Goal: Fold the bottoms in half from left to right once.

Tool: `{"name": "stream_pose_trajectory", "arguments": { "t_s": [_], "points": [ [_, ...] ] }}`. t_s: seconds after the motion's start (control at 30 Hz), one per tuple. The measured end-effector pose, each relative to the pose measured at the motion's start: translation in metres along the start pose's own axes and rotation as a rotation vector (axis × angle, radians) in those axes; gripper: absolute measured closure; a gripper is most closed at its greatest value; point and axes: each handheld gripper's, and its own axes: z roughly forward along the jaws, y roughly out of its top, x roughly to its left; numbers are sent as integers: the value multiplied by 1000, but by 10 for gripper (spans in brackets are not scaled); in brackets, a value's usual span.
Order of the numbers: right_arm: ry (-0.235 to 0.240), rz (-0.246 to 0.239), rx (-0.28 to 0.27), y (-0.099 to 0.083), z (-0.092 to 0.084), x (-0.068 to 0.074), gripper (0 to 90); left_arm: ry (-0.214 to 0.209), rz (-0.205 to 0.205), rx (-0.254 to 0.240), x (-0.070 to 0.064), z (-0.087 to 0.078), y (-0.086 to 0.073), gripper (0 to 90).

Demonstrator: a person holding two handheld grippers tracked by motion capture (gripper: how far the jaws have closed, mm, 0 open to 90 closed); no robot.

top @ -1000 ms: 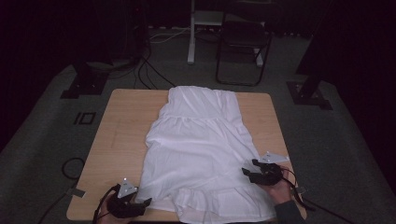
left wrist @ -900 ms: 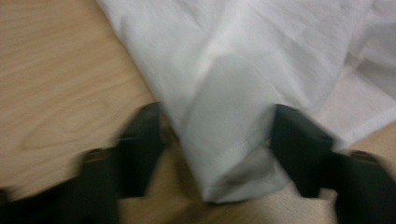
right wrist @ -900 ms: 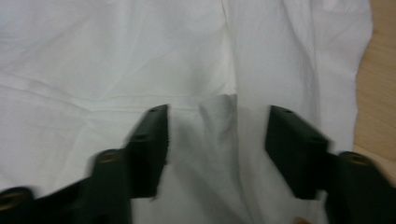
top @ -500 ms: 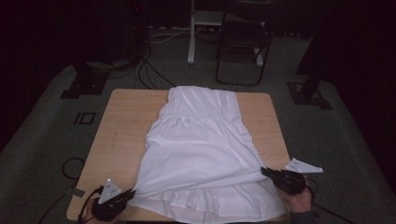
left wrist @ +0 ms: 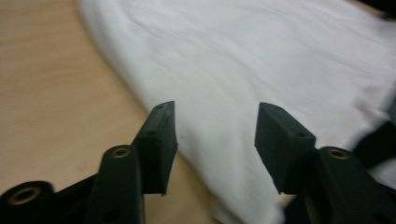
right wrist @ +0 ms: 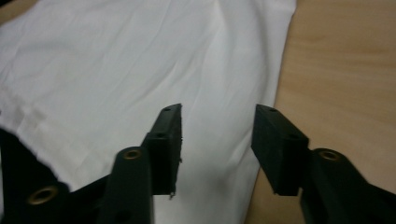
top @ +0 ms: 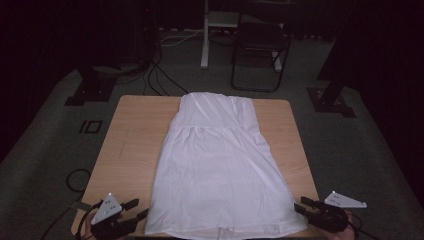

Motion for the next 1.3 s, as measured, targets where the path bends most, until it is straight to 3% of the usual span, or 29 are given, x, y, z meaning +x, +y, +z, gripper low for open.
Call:
{"name": "stream_pose_trajectory", "arguments": {
  "t_s": [0.03,0.1,0.13,0.17,0.2,0.3,0.33,0.4,0.5,0.67,0.73,0.8,0.9,0.93,1.0,1.03,1.07,1.13,1.2,1.23,1.27,1.3],
  "points": [
    [0,0,0,0,0,0,498,0,0,0,0,0,0,453],
    [-26,-33,-9,22,15,-4,487,31,-27,-6,14,14,9,437],
    [-26,-33,-9,22,15,-4,487,49,-38,1,22,22,16,437],
    [-36,-49,-16,42,35,-9,501,62,-35,8,35,39,30,433],
    [-41,-49,-17,49,43,-11,507,62,-35,8,35,39,30,431],
    [-50,-76,-8,76,78,-19,554,77,-47,34,55,70,51,423],
    [-50,-76,-8,76,78,-19,554,101,-45,47,61,81,56,423],
    [-43,-79,4,98,111,-25,627,110,-77,64,76,107,68,426],
    [-59,-85,22,119,143,-31,635,125,-110,115,88,133,75,434],
    [-91,-22,66,144,190,-46,475,91,-183,150,101,162,74,444],
    [-77,-3,76,147,199,-49,461,78,-198,145,102,165,73,441],
    [-65,34,94,154,221,-52,401,48,-233,162,104,175,70,437],
    [-38,91,132,157,237,-56,447,11,-264,166,105,181,70,496],
    [-8,105,135,157,240,-56,543,-10,-267,168,104,182,71,576],
    [54,107,125,157,239,-55,822,-38,-225,150,99,180,75,827],
    [21,76,126,158,235,-52,889,-44,-217,125,96,175,78,885],
    [-18,50,111,161,228,-50,893,-47,-211,94,92,168,82,892],
    [-90,11,38,168,208,-49,896,6,-167,39,82,149,92,894],
    [-196,-7,-9,175,187,-52,896,17,-150,-9,74,129,101,894],
    [-241,-2,-23,176,178,-55,896,16,-141,-10,72,127,103,888],
    [-248,4,-13,176,176,-59,895,16,-126,0,71,127,105,855],
    [-255,10,8,174,177,-62,894,46,-110,11,69,130,106,752]
  ]
}}
